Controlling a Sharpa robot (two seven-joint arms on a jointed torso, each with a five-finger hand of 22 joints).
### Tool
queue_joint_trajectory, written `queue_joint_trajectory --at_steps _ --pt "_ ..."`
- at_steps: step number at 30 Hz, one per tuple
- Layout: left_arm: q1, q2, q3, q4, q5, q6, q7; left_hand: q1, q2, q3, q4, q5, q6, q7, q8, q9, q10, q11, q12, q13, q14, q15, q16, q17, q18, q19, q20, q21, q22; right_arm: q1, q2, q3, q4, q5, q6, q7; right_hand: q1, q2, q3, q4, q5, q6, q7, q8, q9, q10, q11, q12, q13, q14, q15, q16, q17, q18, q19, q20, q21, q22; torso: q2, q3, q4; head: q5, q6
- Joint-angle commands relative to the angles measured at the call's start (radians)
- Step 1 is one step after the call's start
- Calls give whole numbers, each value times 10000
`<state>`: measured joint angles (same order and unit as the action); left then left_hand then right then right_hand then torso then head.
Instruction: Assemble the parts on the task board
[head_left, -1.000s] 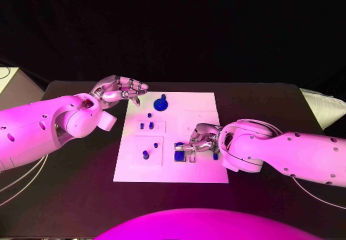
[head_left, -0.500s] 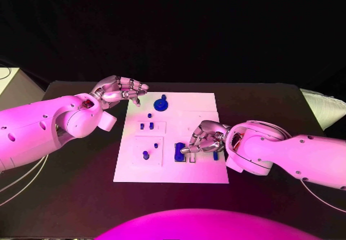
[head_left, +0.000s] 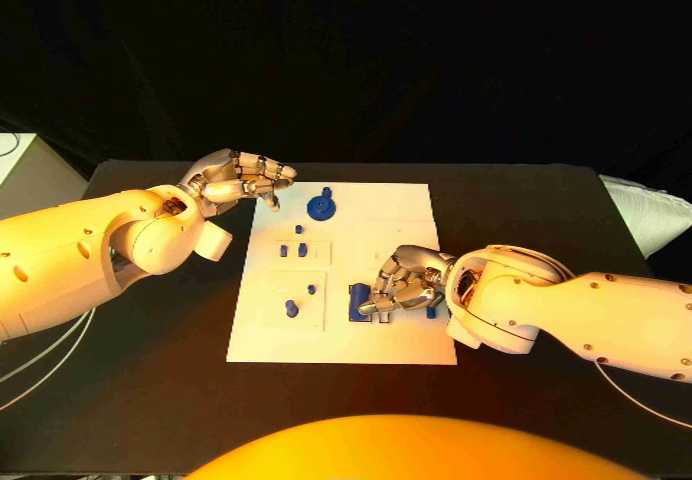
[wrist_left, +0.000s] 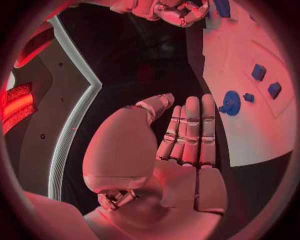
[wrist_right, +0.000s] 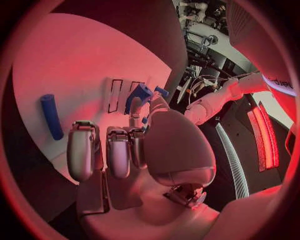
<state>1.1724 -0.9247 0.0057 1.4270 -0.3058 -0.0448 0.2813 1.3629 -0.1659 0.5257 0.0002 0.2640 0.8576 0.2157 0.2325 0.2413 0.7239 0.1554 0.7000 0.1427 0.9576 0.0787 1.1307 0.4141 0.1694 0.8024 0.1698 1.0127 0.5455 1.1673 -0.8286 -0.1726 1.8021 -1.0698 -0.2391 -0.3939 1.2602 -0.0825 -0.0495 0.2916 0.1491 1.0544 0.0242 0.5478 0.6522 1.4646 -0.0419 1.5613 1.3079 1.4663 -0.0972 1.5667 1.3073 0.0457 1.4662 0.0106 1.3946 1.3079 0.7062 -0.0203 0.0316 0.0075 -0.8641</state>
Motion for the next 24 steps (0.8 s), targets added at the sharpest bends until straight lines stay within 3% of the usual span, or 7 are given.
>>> queue_joint_trajectory --at_steps 1,6,16,24 --pt "4 11 6 15 -15 155 25 -105 0 3 38 30 -70 -23 64 16 -39 -1 57 -11 -45 16 56 17 159 9 52 -66 -15 -36 30 0 -41 -394 35 -325 121 62 153 -18 -41 22 -89 75 97 1049 -97 69 2608 1045 -95 41 2635 -153 747 -64 73 2223 -3 -4 2 14 -2" --pt "4 7 5 12 -15 141 0 -100 8 3 57 31 -84 -20 79 18 -61 2 73 -20 -56 18 66 20 159 33 52 -100 -44 -56 105 0 -103 -488 -40 -581 134 267 330 -22 21 -3 -120 97 200 1062 -125 95 2629 1045 -119 41 2635 -163 761 -88 129 2237 2 -2 -2 24 -18" --pt "4 -3 5 9 -16 135 -15 -115 28 4 87 33 -92 -15 87 19 -73 6 80 -26 -62 22 71 21 157 44 55 -122 -62 -109 230 0 -186 -588 -61 -747 262 243 419 -64 91 -25 -146 104 261 1062 -148 95 2629 1045 -138 41 2635 -170 769 -104 170 2247 0 2 -10 33 -26" --pt "4 -21 5 8 -13 139 -23 -115 28 4 87 33 -92 -15 87 19 -73 6 80 -26 -62 22 71 21 157 44 55 -122 -62 -132 174 0 -197 -802 -163 -771 394 307 649 -39 421 -40 -175 98 362 1062 -176 95 2629 1045 -163 41 2635 -184 785 -133 245 2266 1 5 -7 45 -16"
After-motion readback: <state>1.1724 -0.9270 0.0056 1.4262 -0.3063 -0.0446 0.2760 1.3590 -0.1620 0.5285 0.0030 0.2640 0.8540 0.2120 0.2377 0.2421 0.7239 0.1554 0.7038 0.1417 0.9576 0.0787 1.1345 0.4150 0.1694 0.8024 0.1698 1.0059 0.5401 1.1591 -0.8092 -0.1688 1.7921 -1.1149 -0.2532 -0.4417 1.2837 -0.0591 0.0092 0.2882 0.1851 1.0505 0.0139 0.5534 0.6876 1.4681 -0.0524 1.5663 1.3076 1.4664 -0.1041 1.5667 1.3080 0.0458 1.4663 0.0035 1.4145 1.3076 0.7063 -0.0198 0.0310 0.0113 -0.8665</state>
